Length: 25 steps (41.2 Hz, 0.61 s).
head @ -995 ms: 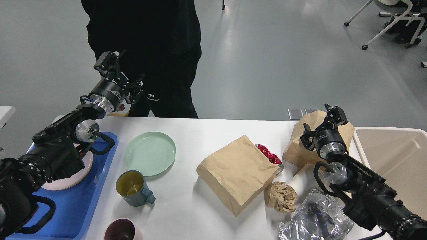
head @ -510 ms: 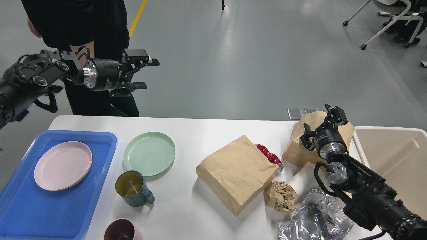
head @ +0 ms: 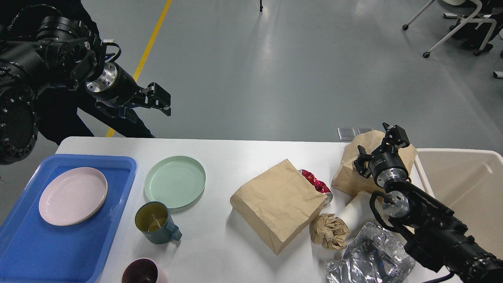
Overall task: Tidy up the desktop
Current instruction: 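Raise the left arm and swing it toward the olive mug, then lower the left gripper onto the olive-yellow mug and grasp it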
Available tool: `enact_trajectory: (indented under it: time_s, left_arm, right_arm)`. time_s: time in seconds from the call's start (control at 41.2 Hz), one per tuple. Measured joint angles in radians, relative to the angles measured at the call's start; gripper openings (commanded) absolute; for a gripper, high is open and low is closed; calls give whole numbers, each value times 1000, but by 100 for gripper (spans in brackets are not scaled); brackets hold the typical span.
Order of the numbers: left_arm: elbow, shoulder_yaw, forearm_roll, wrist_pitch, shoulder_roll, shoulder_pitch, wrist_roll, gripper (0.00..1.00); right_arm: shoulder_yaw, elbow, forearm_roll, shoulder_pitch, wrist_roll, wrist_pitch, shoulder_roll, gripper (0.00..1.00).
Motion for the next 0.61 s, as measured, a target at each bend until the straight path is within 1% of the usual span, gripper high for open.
enact_trajectory:
  time_s: [0.146,0.316,0.461,0.534,0.583,0.607]
  left_arm:
    - [-68,5,33,0,1,-4,5,97]
    - [-89,9,42,0,3,-4,7,97]
    - [-96,10,88,0,1,-6,30,97]
    - [-111,7,114,0,-5,-2,54,97]
    - [-149,3,142,0,-16,8,105,96]
    - [-174,1,153,0,-19,12,143,96]
  right_arm:
    - [0,-1,0,0,0,0,0,100]
    - [0,-2,0,0,0,0,0,100]
    - [0,-2,0,0,0,0,0,100]
    - [0,-2,0,0,0,0,0,100]
    - [0,-2,0,0,0,0,0,100]
    - [0,-2,0,1,0,0,0,100]
